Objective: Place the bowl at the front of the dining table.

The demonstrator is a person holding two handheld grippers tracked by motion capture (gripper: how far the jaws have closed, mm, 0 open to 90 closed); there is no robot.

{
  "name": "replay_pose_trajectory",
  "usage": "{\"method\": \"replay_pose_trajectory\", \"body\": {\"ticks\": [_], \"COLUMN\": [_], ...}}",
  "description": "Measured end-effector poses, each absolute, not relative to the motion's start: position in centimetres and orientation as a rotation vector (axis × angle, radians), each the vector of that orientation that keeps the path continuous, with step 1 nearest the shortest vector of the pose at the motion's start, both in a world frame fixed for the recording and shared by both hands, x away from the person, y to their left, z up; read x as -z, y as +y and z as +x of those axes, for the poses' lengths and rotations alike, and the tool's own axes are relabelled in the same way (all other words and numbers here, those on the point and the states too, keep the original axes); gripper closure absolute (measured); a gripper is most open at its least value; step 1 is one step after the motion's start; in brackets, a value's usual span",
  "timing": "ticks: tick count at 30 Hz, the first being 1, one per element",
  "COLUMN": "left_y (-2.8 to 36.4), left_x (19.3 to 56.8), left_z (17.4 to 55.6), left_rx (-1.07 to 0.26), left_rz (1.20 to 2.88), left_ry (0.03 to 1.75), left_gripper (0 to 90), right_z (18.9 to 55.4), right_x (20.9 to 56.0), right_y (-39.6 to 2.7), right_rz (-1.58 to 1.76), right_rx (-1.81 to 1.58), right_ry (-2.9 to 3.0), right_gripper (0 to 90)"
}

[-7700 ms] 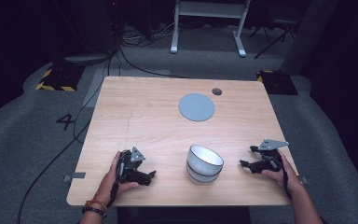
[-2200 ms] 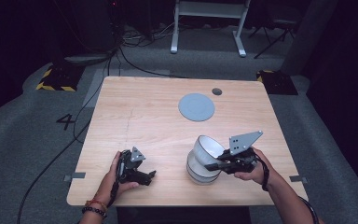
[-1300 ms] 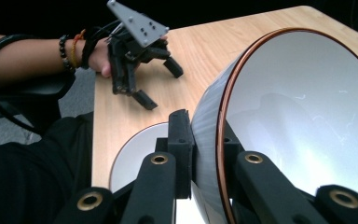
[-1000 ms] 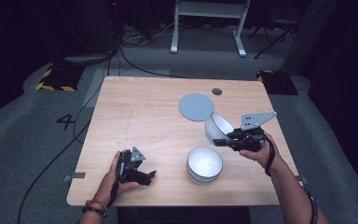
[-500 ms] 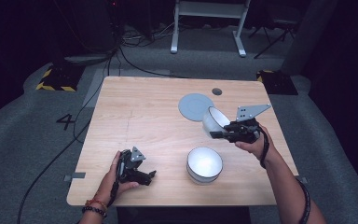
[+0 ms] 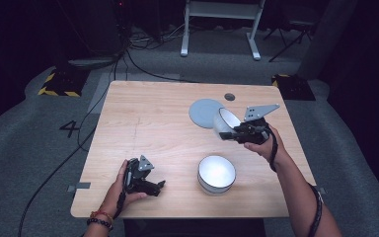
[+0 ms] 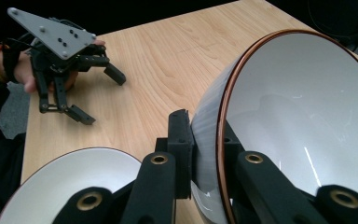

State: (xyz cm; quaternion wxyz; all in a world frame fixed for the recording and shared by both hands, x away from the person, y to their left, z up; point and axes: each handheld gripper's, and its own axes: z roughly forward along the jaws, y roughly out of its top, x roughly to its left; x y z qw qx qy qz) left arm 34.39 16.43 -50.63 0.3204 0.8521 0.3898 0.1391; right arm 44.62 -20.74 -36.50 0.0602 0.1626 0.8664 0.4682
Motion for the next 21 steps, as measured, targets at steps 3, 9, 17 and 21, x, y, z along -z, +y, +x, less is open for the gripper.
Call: {"method": "replay_pose_trajectory", "body": {"ticks": [3,9,17,21], "left_y": [16.4,16.4,16.4,16.4], "left_x": [50.6,50.6,50.6,50.6], "left_z": [34.4,34.4,34.4,34.4], "left_rx": [-0.365,-0.363,-0.366,-0.365], "left_rz": [2.238,2.24,2.24,2.24], "left_ry": [1.025,1.023,1.024,1.024], "left_gripper": [0.6,0.6,0.6,0.6], "right_z": [45.1,45.8,46.8,47.3], "right_x": [36.5,36.5,36.6,36.7], "right_y": [-20.6,-20.2,-19.7,-19.4], "right_rz": [0.494,0.507,0.528,0.538], "right_rx": [-1.418,-1.401,-1.392,-1.388], "right_ry": [2.622,2.621,2.615,2.619], "right_gripper": [82.2,82.2,82.2,82.2]}}
